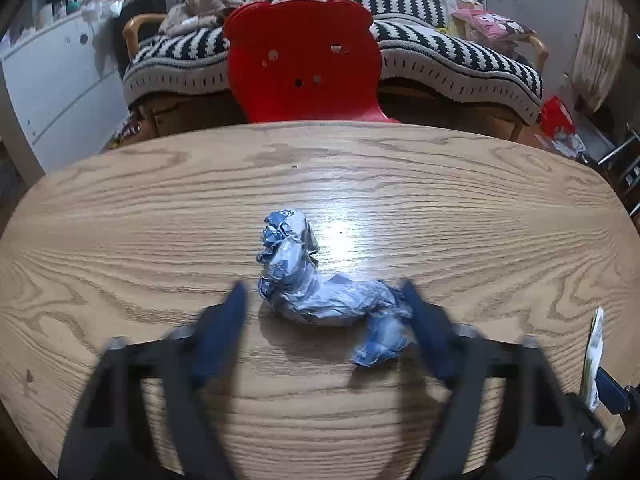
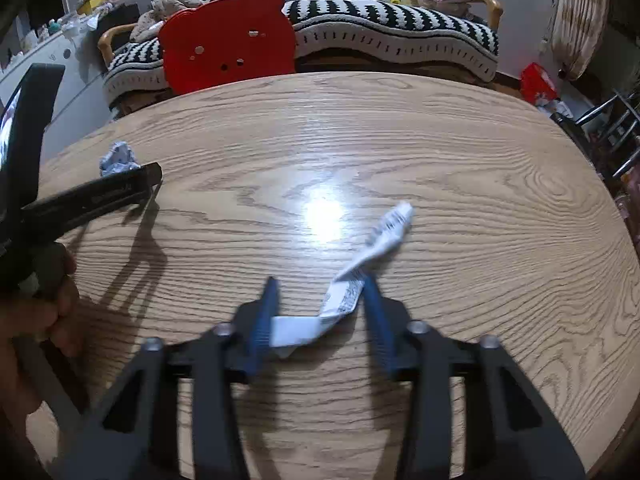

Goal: Collect trash
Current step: 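Grasp the crumpled foil with the left tool while the right grasps the white barcode strip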

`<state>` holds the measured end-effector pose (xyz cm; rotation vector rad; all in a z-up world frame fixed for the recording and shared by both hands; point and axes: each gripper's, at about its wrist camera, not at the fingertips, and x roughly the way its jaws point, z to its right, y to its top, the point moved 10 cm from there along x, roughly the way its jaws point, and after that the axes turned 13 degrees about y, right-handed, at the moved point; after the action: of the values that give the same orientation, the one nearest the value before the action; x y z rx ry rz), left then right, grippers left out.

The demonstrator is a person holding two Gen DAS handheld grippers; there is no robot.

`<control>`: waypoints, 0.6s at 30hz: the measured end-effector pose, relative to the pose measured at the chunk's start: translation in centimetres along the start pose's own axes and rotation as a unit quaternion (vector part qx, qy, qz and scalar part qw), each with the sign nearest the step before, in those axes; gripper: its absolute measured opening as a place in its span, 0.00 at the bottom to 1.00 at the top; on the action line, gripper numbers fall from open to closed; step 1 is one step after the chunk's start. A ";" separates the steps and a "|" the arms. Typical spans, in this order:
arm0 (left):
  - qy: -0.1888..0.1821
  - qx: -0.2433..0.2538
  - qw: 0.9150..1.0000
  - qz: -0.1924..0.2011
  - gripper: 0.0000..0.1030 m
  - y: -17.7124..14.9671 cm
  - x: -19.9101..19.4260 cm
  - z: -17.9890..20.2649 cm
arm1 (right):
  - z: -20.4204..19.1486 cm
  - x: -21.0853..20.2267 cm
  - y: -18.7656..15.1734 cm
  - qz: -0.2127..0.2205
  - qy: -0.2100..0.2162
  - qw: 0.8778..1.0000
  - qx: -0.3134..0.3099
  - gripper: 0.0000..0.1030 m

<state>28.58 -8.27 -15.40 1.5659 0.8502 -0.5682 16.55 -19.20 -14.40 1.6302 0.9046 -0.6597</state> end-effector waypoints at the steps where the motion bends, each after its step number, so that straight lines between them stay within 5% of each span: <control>1: 0.006 0.009 1.000 0.004 0.48 -0.2 -0.3 0.1 | 0.1 -0.1 0.0 -0.002 0.006 1.000 0.005 0.27; 4: -0.002 0.019 1.000 0.002 0.39 -0.6 -0.9 0.4 | 0.0 -0.4 -0.1 -0.005 0.017 1.000 0.016 0.14; 18: -0.038 0.040 0.998 0.002 0.37 -3.3 -5.8 -0.8 | -2.8 -4.7 0.1 0.029 0.029 0.999 -0.008 0.14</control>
<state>22.33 -8.58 -12.85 1.6084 0.7751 -0.6622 13.90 -17.53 -9.92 1.6619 0.8989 -0.5676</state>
